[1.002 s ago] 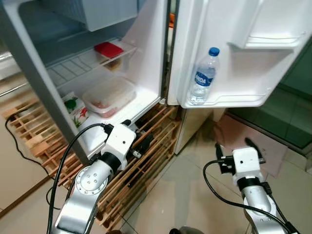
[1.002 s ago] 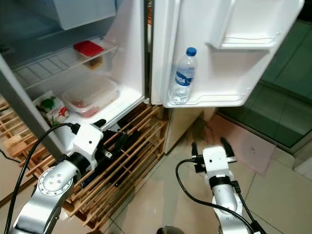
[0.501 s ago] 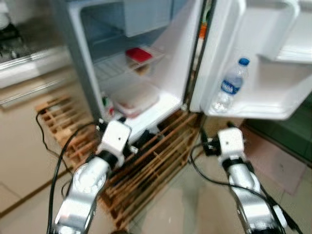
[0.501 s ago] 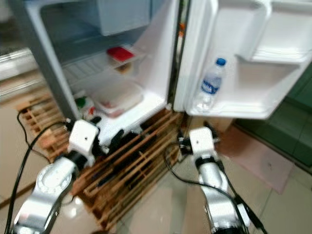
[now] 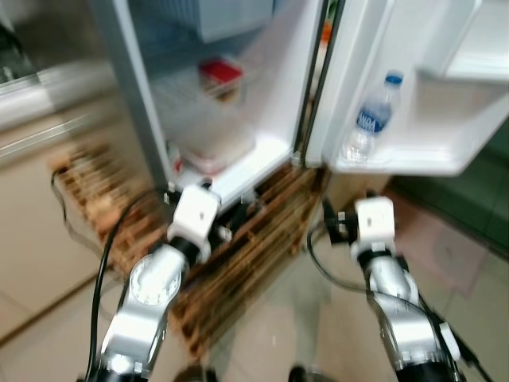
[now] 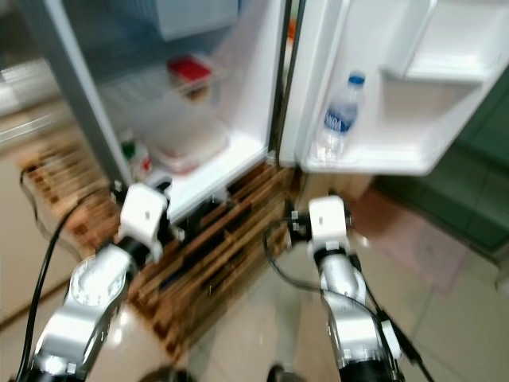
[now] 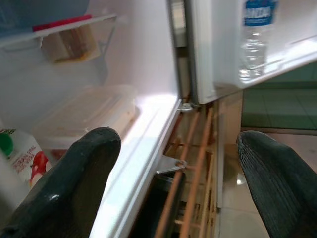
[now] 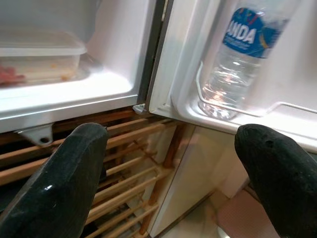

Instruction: Restocking fridge

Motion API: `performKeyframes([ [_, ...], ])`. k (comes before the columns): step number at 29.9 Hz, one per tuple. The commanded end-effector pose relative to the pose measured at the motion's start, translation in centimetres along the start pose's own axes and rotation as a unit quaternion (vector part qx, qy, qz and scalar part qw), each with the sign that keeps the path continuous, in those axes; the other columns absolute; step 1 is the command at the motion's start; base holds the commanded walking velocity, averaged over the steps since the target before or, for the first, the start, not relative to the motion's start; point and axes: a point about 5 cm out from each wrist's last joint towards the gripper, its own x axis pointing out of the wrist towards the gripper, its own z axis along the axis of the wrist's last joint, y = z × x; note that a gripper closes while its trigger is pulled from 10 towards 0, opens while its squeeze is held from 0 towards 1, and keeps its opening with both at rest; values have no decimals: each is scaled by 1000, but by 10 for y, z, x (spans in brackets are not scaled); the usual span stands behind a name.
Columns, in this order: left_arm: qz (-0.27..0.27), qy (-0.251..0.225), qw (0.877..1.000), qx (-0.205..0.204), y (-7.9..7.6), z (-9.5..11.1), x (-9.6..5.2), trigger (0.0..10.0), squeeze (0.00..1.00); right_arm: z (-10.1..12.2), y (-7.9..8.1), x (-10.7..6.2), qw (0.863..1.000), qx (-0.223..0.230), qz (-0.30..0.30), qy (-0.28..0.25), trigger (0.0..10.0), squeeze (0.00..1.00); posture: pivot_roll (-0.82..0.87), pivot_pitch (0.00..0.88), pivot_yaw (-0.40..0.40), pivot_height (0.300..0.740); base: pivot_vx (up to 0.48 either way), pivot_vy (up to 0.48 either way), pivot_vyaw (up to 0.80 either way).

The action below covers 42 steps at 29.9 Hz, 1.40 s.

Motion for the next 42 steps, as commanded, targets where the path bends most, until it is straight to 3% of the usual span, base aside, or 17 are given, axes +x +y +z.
performKeyframes([
  [1,-2,1,1000,2,-1,-1,0,10000,0,-1,-1,1,1000,4,0,6,10000,0,20,0,-19,740,-281,0,0],
  [13,-3,-8,1000,9,-1,2,3,10000,0,3,1,7,1000,-3,4,0,10000,0,20,0,-19,740,-46,0,0],
  [35,9,-15,1000,9,-1,2,5,10000,0,4,9,5,999,-24,28,-7,10000,0,12,0,-19,740,0,-477,733],
  [42,19,-5,1000,16,-2,0,14,10000,0,5,10,4,998,-41,36,-17,10000,0,4,0,-12,740,0,-469,737],
])
